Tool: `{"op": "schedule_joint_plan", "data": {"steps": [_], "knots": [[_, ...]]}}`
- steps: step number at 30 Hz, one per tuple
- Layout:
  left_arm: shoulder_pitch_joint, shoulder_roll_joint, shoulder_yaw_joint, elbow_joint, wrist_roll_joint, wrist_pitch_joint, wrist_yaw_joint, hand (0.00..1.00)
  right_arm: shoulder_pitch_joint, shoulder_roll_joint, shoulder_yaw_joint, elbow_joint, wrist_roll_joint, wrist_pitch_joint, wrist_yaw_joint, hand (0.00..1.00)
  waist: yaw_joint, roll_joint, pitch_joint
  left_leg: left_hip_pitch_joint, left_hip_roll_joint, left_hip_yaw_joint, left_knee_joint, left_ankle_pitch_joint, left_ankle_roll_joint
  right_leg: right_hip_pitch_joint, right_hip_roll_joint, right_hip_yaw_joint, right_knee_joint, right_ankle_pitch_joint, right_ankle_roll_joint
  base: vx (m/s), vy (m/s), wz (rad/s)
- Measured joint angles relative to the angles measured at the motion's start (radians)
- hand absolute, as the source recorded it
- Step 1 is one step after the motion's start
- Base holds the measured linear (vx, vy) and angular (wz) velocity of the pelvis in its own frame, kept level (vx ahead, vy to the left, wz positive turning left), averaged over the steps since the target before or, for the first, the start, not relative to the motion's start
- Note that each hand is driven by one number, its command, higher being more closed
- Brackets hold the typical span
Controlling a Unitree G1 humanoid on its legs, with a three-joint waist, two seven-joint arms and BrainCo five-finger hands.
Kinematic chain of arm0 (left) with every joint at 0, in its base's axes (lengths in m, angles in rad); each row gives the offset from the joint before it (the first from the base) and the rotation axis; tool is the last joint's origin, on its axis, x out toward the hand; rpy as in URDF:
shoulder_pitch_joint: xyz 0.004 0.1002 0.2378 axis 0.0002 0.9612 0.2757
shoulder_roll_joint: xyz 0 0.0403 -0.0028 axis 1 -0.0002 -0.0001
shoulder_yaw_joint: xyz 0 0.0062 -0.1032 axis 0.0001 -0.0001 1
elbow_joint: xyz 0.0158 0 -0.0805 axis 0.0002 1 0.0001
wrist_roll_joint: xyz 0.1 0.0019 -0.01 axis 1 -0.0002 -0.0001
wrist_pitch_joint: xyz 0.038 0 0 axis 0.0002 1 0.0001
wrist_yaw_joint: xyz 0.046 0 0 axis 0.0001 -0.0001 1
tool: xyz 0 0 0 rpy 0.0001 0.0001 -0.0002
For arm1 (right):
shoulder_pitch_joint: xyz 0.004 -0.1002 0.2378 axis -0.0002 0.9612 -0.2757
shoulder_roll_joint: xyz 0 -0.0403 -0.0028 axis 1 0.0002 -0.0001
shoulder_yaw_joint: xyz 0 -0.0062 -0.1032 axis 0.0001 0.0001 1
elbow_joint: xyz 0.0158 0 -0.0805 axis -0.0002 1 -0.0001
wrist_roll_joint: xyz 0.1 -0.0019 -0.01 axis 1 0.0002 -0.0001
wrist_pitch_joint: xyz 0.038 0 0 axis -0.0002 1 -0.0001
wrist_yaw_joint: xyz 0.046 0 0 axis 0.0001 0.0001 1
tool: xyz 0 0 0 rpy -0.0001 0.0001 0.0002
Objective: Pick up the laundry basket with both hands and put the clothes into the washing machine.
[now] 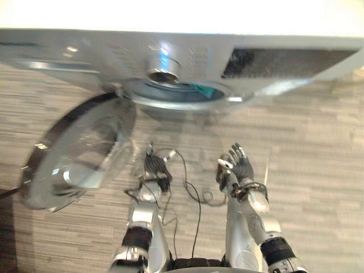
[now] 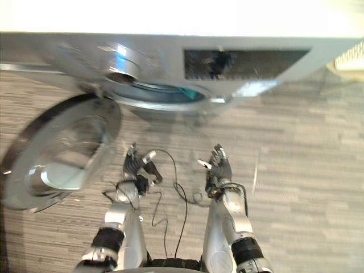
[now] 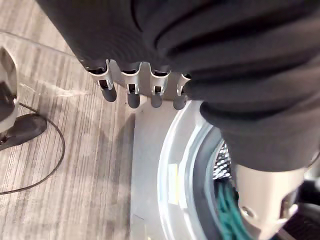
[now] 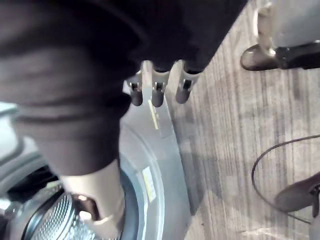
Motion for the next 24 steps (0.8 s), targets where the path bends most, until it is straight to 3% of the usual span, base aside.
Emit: {"op": "schedule_joint_plan", "data": {"steps": [1,3,4,5,7,9,10,11,12,13,14,16,17,20,21,22,24], "knots": [[0.056,0.009,-0.024,-0.023,-0.067,-0.020,-0.041,0.00,0.035,-0.021,0.001,0.031,-0.026,0.011,0.001,0.00,0.001,0.014,-0.044,0.085,-0.033,0.000,-0.100,0.043,0.012,0.092,-0.021,-0.048,-0.038,-0.005,-0.006,0.09,-0.096,0.82],[0.102,0.040,-0.058,-0.063,-0.115,-0.038,-0.083,0.00,0.078,-0.032,0.002,0.049,-0.043,0.020,0.004,0.00,-0.003,0.022,-0.081,0.216,-0.031,0.068,-0.219,0.046,0.033,0.222,-0.037,-0.103,-0.125,0.011,-0.025,0.16,-0.126,0.76],[0.124,0.061,-0.068,-0.086,-0.126,-0.046,-0.106,0.00,0.105,-0.024,0.002,0.055,-0.061,0.019,0.010,0.00,-0.006,0.024,-0.113,0.239,-0.004,0.114,-0.143,0.036,0.052,0.265,-0.040,-0.131,-0.157,0.021,-0.027,0.16,-0.105,0.60],[0.155,0.063,-0.088,-0.102,-0.136,-0.057,-0.130,0.00,0.150,-0.030,-0.002,0.058,-0.078,0.019,0.019,0.00,-0.007,0.039,-0.160,0.261,0.039,0.111,0.034,0.023,0.054,0.300,-0.040,-0.157,-0.162,0.021,-0.028,0.13,-0.047,0.36],[0.173,0.058,-0.111,-0.092,-0.136,-0.070,-0.177,0.00,0.201,-0.033,-0.044,0.074,-0.109,0.019,0.027,0.00,-0.021,0.074,-0.214,0.300,0.056,0.063,0.180,-0.036,-0.002,0.349,-0.035,-0.181,-0.165,0.020,-0.027,0.05,0.031,0.24],[0.175,0.068,-0.107,-0.065,-0.135,-0.075,-0.191,0.00,0.204,-0.027,-0.082,0.149,-0.122,0.024,0.039,0.00,-0.058,0.071,-0.244,0.331,-0.018,-0.020,0.084,-0.014,-0.062,0.391,-0.031,-0.180,-0.225,0.034,-0.007,-0.06,0.047,0.27],[0.179,0.081,-0.102,-0.038,-0.133,-0.074,-0.189,0.00,0.210,-0.006,-0.087,0.199,-0.123,0.028,0.042,0.00,-0.078,0.054,-0.277,0.378,-0.095,-0.089,-0.053,-0.015,-0.115,0.408,-0.041,-0.184,-0.322,0.091,-0.009,-0.07,0.090,-0.04],[0.191,0.085,-0.089,-0.032,-0.128,-0.077,-0.187,0.00,0.214,0.001,-0.090,0.220,-0.123,0.025,0.043,0.00,-0.072,0.059,-0.279,0.418,-0.102,-0.134,-0.038,-0.071,-0.142,0.425,-0.015,-0.181,-0.374,0.142,-0.012,-0.06,0.119,-0.28],[0.194,0.084,-0.084,-0.023,-0.125,-0.076,-0.184,0.00,0.215,0.003,-0.099,0.228,-0.123,0.026,0.041,0.00,-0.069,0.074,-0.288,0.437,-0.103,-0.147,-0.066,-0.095,-0.144,0.419,0.004,-0.173,-0.391,0.160,-0.016,-0.06,0.174,-0.50],[0.185,0.088,-0.082,-0.009,-0.122,-0.075,-0.178,0.00,0.214,0.012,-0.112,0.229,-0.133,0.027,0.033,0.00,-0.075,0.095,-0.301,0.467,-0.106,-0.151,-0.145,-0.131,-0.136,0.407,0.020,-0.172,-0.401,0.176,-0.015,-0.09,0.167,-0.21],[0.166,0.097,-0.084,0.011,-0.112,-0.074,-0.169,0.00,0.217,0.028,-0.130,0.228,-0.153,0.028,0.017,0.00,-0.087,0.090,-0.298,0.494,-0.123,-0.148,-0.210,-0.141,-0.125,0.397,0.018,-0.172,-0.406,0.193,-0.015,-0.12,0.150,-0.05],[0.136,0.116,-0.085,0.022,-0.095,-0.075,-0.143,0.00,0.238,0.074,-0.150,0.161,-0.245,0.026,-0.044,0.00,-0.097,0.017,-0.271,0.536,-0.183,-0.127,-0.266,-0.116,-0.089,0.399,-0.010,-0.134,-0.427,0.243,0.006,-0.24,0.095,-0.17],[0.136,0.116,-0.085,0.022,-0.095,-0.076,-0.139,0.00,0.250,0.083,-0.151,0.135,-0.259,0.026,-0.052,0.00,-0.099,0.010,-0.272,0.537,-0.188,-0.121,-0.257,-0.118,-0.086,0.402,-0.014,-0.121,-0.434,0.255,0.015,-0.30,0.095,-0.34],[0.153,0.103,-0.083,0.016,-0.104,-0.080,-0.101,0.00,0.311,0.103,-0.149,-0.002,-0.299,0.019,-0.097,0.00,-0.098,-0.002,-0.272,0.531,-0.185,-0.065,-0.211,-0.136,-0.034,0.393,-0.015,-0.076,-0.460,0.344,0.034,-0.29,0.091,-0.52],[0.166,0.084,-0.065,0.014,-0.108,-0.084,-0.082,0.00,0.317,0.113,-0.148,-0.051,-0.316,0.017,-0.111,0.00,-0.088,0.015,-0.271,0.537,-0.159,-0.007,-0.216,-0.130,-0.009,0.382,-0.007,-0.063,-0.457,0.364,0.031,-0.31,0.037,-0.98],[0.172,0.071,-0.053,0.014,-0.117,-0.084,-0.069,0.00,0.325,0.116,-0.147,-0.091,-0.330,0.016,-0.119,0.00,-0.092,0.014,-0.269,0.548,-0.144,0.027,-0.218,-0.122,0.001,0.355,-0.016,-0.085,-0.288,0.268,-0.022,-0.28,0.032,-0.97],[0.178,0.070,-0.059,0.013,-0.130,-0.085,-0.061,0.00,0.328,0.116,-0.148,-0.099,-0.350,0.008,-0.130,0.00,-0.092,0.009,-0.285,0.561,-0.138,0.071,-0.258,-0.085,0.001,0.358,-0.053,-0.117,-0.124,0.155,-0.055,-0.21,0.007,-0.70]]}}
